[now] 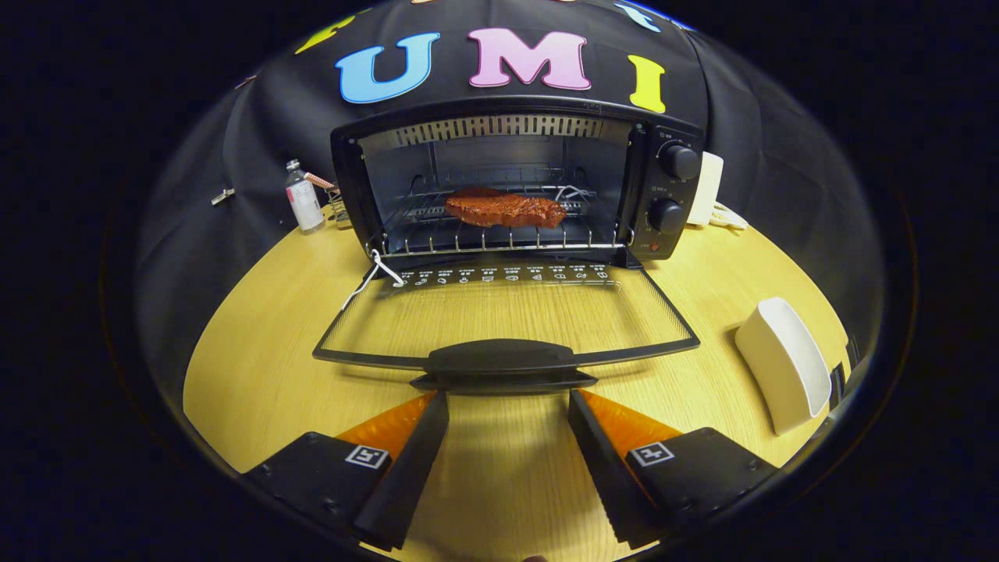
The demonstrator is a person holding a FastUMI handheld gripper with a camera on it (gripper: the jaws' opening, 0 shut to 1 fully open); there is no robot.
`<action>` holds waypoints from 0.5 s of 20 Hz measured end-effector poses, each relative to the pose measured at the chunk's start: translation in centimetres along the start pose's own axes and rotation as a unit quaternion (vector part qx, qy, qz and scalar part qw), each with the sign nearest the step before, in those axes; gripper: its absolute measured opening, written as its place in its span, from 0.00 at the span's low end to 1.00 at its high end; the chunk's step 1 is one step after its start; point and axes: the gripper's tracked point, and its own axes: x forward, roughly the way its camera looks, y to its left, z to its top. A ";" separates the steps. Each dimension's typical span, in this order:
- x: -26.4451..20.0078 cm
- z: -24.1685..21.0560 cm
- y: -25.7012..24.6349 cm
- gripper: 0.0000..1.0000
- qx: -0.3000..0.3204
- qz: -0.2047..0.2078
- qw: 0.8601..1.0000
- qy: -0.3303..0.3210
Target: Open the toaster oven, put the food inside, and close the toaster oven door.
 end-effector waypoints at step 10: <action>-3.9 8.3 0.5 0.96 -0.012 0.008 0.998 -0.065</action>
